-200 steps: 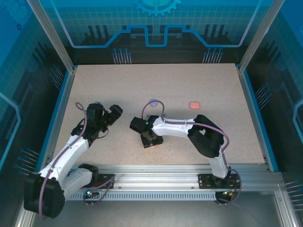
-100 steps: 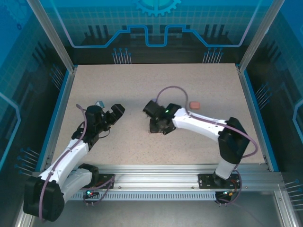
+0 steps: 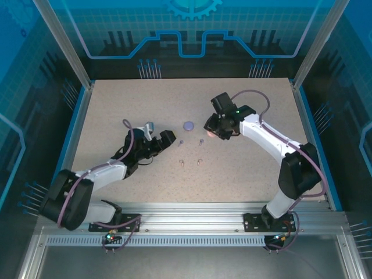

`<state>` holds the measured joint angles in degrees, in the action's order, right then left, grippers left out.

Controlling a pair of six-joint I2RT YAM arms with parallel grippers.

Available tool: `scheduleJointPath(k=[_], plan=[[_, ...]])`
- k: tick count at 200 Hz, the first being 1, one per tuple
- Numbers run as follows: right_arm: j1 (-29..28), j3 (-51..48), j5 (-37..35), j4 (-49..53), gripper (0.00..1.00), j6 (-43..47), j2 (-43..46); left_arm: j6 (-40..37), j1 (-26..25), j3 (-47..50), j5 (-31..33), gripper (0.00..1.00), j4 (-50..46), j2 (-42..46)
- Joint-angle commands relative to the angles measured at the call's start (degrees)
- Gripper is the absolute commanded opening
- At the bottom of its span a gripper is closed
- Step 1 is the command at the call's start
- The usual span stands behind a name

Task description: Insert wireless bluetooth earbuds into charging case

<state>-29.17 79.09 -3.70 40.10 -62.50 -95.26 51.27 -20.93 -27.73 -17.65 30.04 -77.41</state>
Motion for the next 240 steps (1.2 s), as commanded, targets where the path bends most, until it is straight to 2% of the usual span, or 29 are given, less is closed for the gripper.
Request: scheduleJointPath(k=[1, 71, 111, 146, 177, 240], plan=[[0.44, 2.3, 3.58, -3.2, 0.44, -7.78, -2.72, -1.78, -2.45, -3.39, -3.4, 0.99, 11.4, -4.66], [-1.52, 1.88, 4.76, -8.25, 0.44, -17.81, -5.8, -0.44, -6.28, -7.12, -3.07, 0.99, 23.79, -15.44], [-3.38, 0.44, 4.46, -11.48, 0.44, -22.83, -6.06, -0.77, -7.32, -7.61, -1.83, 0.93, 27.18, -18.0], [-5.25, 1.93, 3.77, -11.8, 0.44, -24.36, -7.07, -1.69, -7.72, -7.8, -1.16, 0.76, 28.66, -19.0], [-6.49, 2.93, 3.7, -12.14, 0.44, -24.95, -7.83, -1.85, -7.81, -7.96, -0.19, 0.66, 29.46, -19.53], [-7.44, 3.94, 3.7, -12.89, 0.44, -25.48, -8.41, -2.27, -7.82, -8.75, 0.55, 0.56, 30.4, -21.33]])
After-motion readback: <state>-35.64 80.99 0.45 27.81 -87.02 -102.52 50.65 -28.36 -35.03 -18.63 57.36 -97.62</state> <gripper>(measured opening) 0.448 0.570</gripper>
